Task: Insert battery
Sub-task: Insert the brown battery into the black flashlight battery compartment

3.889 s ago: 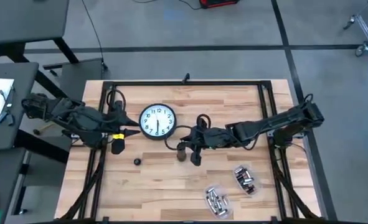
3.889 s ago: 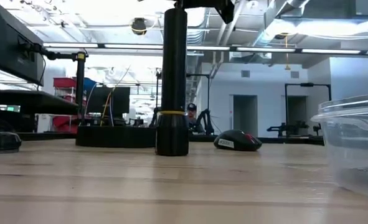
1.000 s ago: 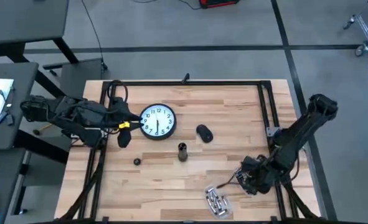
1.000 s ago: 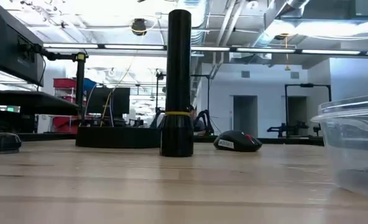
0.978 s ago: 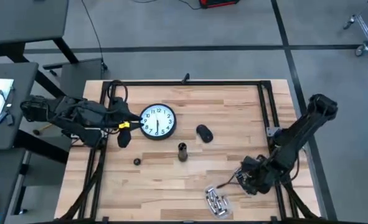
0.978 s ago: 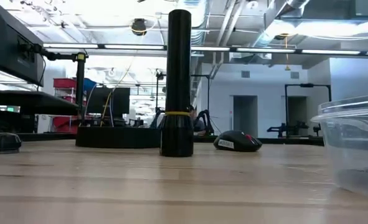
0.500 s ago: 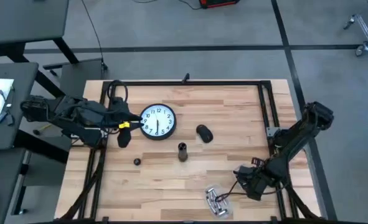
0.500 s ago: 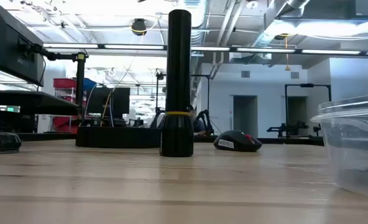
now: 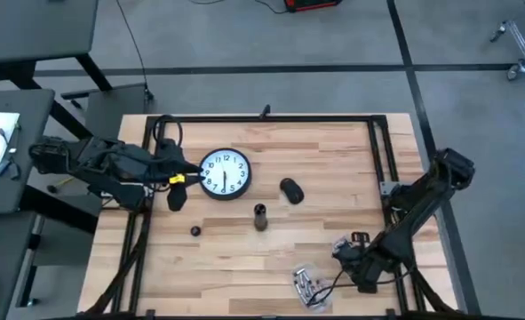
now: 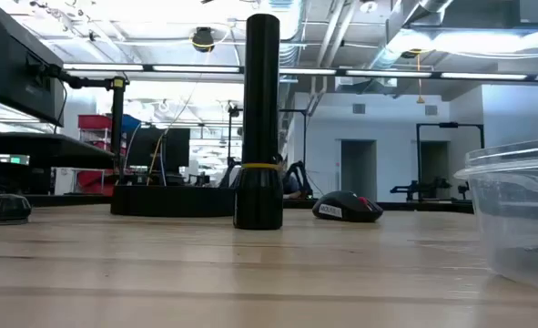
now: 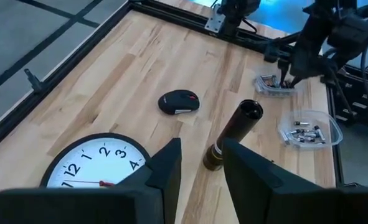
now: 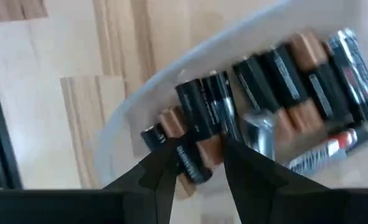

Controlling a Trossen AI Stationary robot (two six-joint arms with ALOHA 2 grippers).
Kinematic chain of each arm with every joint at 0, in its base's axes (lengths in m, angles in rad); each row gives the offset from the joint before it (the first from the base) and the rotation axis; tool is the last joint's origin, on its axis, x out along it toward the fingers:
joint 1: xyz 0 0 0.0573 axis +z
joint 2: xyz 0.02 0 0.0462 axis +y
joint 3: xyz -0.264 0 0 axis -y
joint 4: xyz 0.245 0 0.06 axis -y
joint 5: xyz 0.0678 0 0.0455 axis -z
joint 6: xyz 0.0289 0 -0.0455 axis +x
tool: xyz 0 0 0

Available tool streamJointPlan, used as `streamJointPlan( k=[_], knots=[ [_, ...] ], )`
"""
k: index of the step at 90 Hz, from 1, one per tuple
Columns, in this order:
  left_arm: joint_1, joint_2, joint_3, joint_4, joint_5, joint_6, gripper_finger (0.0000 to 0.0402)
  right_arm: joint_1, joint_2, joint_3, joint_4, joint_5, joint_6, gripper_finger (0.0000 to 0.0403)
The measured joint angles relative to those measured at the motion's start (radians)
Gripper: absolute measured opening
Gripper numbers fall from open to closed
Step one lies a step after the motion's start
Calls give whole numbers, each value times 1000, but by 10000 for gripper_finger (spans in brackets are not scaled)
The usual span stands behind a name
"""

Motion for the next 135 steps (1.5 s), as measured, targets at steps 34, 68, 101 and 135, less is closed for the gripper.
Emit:
streamJointPlan(
  k=[34,68,101,135],
  knots=[
    [0,0,0,1,0,11,97,-7,34,-25,24,-1,-55,99],
    [0,0,-1,3,1,14,97,-46,45,-46,33,-14,-95,80],
    [0,0,-1,4,1,13,97,-52,-16,-12,-22,-28,-85,23],
    [0,0,-1,14,1,11,97,-68,-311,6,-38,36,-43,23]
  ],
)
